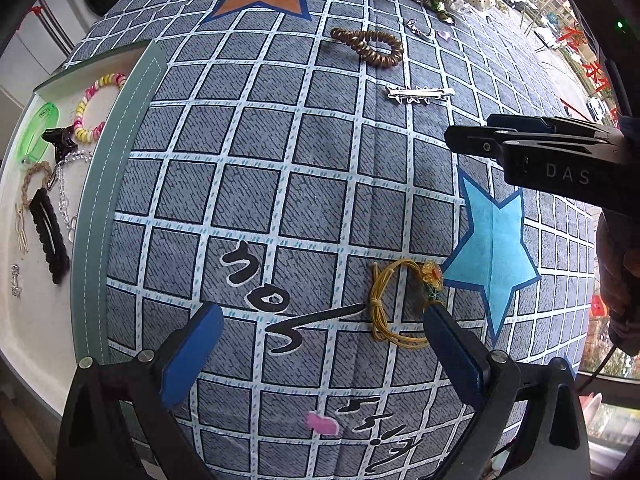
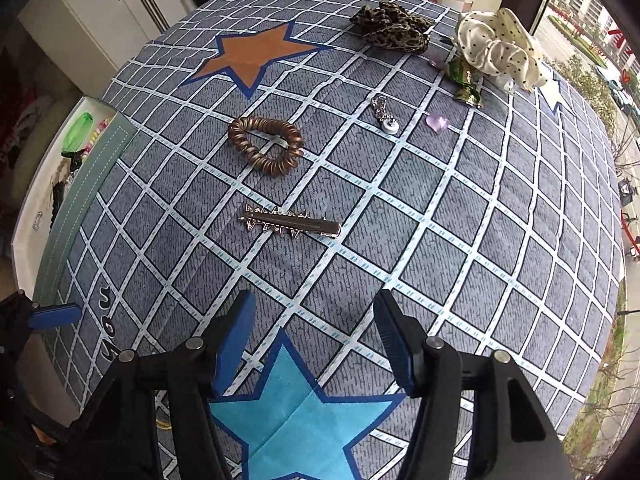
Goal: Organize jewelry
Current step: 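Grasp the yellow sunflower bracelet with the left tool while the right tool grasps the silver spiked barrette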
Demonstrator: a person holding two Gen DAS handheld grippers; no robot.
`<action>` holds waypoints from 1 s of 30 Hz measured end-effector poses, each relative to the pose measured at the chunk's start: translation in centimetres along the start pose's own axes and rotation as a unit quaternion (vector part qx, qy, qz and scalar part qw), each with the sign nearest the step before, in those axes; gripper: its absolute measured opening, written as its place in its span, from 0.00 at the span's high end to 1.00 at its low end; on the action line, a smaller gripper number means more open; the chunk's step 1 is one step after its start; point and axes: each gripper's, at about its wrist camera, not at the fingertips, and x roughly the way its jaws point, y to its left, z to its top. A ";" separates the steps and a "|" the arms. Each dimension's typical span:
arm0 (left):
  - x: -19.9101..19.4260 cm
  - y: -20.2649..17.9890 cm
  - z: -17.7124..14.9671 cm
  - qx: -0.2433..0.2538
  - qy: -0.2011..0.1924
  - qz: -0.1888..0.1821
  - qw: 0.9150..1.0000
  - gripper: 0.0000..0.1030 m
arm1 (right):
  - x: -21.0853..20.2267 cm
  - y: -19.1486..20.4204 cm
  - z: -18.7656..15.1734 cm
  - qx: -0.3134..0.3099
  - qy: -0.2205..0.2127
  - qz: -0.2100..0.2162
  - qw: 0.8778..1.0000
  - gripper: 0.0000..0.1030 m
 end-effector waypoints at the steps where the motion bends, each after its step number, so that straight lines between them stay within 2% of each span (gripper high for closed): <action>1: 0.2 -0.2 0.0 -0.004 0.005 0.001 1.000 0.08 | 0.2 -0.1 0.3 -0.012 0.000 -0.002 1.000 0.37; 6: 0.8 -0.6 -0.3 -0.023 0.010 0.003 1.000 0.08 | 1.4 0.0 1.6 -0.077 0.009 -0.006 0.997 0.37; 11: 0.9 -1.2 -0.4 -0.029 0.006 0.006 1.000 0.12 | 1.9 0.9 2.8 -0.138 -0.003 -0.006 0.990 0.37; 17: 1.2 -3.6 0.4 -0.013 0.002 0.020 1.000 0.31 | 2.3 1.9 3.9 -0.169 -0.014 0.003 0.985 0.40; 20: 1.5 -5.4 1.1 -0.002 0.004 0.023 1.000 0.44 | 2.4 2.5 4.0 -0.180 -0.015 0.008 0.984 0.49; 22: 1.7 -6.7 1.4 0.007 0.005 0.023 1.000 0.60 | 2.5 2.8 4.0 -0.187 -0.014 0.010 0.982 0.59; 23: 1.8 -7.2 1.4 0.010 0.006 0.021 1.000 0.62 | 2.2 2.8 3.8 -0.189 -0.014 0.012 0.982 0.62; 24: 1.9 -7.6 1.4 0.012 0.007 0.019 1.000 0.67 | 2.2 3.1 3.8 -0.191 -0.013 0.011 0.981 0.71; 25: 2.0 -8.1 1.5 0.014 0.007 0.017 1.000 0.77 | 2.2 3.3 3.6 -0.192 -0.011 0.012 0.981 0.78; 26: 2.1 -8.4 1.5 0.014 0.009 0.013 1.000 0.82 | 2.2 3.4 3.5 -0.191 -0.010 0.008 0.981 0.79; 27: 2.2 -8.7 1.5 0.010 0.011 0.006 1.000 0.86 | 2.0 3.4 3.3 -0.189 -0.009 0.009 0.982 0.82; 30: 2.2 -8.9 1.5 -0.002 0.007 -0.015 1.000 0.87 | 1.9 2.9 3.0 -0.164 -0.007 0.012 0.986 0.82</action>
